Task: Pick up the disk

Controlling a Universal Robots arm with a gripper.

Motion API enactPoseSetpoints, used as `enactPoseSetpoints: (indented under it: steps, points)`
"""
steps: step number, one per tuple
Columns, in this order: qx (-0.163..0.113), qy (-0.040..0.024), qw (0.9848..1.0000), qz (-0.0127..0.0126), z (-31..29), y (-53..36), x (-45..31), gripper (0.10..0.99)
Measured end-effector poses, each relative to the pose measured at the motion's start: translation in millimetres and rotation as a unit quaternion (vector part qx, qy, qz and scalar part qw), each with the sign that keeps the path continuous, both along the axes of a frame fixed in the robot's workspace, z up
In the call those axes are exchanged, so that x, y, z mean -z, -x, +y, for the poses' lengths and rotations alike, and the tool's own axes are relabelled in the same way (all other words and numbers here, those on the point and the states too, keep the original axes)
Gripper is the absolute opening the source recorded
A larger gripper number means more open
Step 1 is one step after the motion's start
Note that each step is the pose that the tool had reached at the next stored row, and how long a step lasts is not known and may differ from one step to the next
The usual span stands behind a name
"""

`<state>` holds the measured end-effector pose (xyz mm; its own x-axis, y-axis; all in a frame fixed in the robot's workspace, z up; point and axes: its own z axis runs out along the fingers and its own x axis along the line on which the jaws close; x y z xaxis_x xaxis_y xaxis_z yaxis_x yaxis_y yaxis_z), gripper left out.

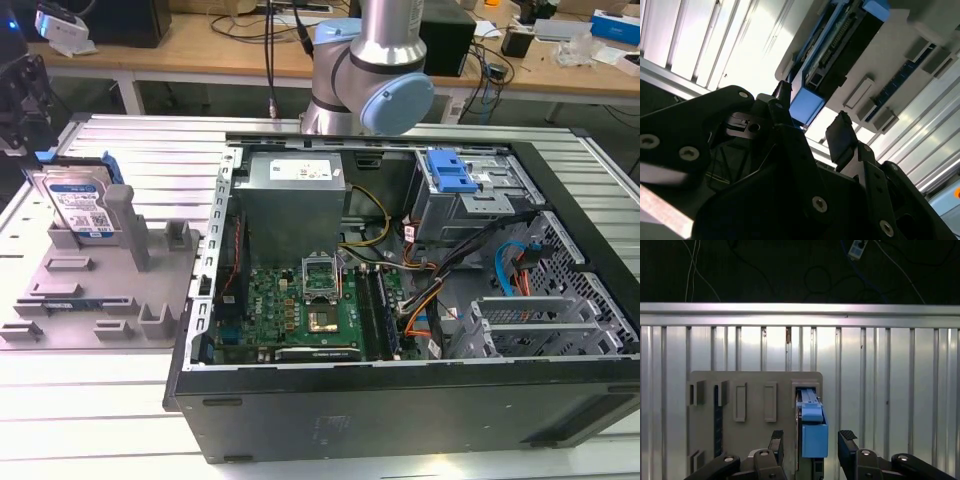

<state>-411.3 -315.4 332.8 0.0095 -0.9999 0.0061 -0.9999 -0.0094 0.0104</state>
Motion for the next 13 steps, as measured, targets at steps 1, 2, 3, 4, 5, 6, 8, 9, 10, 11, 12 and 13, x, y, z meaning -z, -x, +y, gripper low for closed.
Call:
enactPoseSetpoints:
  steps: [1,2,3,4,5,6,8,9,10,11,12,13]
  points:
    - [0.000,0.0000,1.0000,0.0000,0.0,0.0,0.7,0.557]
    - [-0.001,0.0000,1.0000,0.0000,0.0,0.0,2.3,0.557]
    - [-0.001,0.0000,1.0000,0.0000,0.0,0.0,4.0,0.557]
    - [-0.002,0.0000,1.0000,0.0000,0.0,0.0,5.1,0.557]
    - [-0.002,0.0000,1.0000,0.0000,0.0,0.0,6.1,0.557]
    - [-0.002,0.0000,1.0000,0.0000,0.0,0.0,6.8,0.557]
    - [-0.003,0.0000,1.0000,-0.0001,0.0,0.0,8.3,0.557]
    - [-0.003,0.0000,1.0000,0.0000,0.0,0.0,9.2,0.557]
    - [-0.003,0.0000,1.0000,0.0000,0.0,0.0,10.0,0.557]
    - [-0.004,0.0000,1.0000,0.0000,0.0,0.0,11.2,0.557]
    - [-0.004,0.0000,1.0000,0.0000,0.0,0.0,12.4,0.557]
    - [-0.004,0.0000,1.0000,0.0000,0.0,0.0,13.1,0.557]
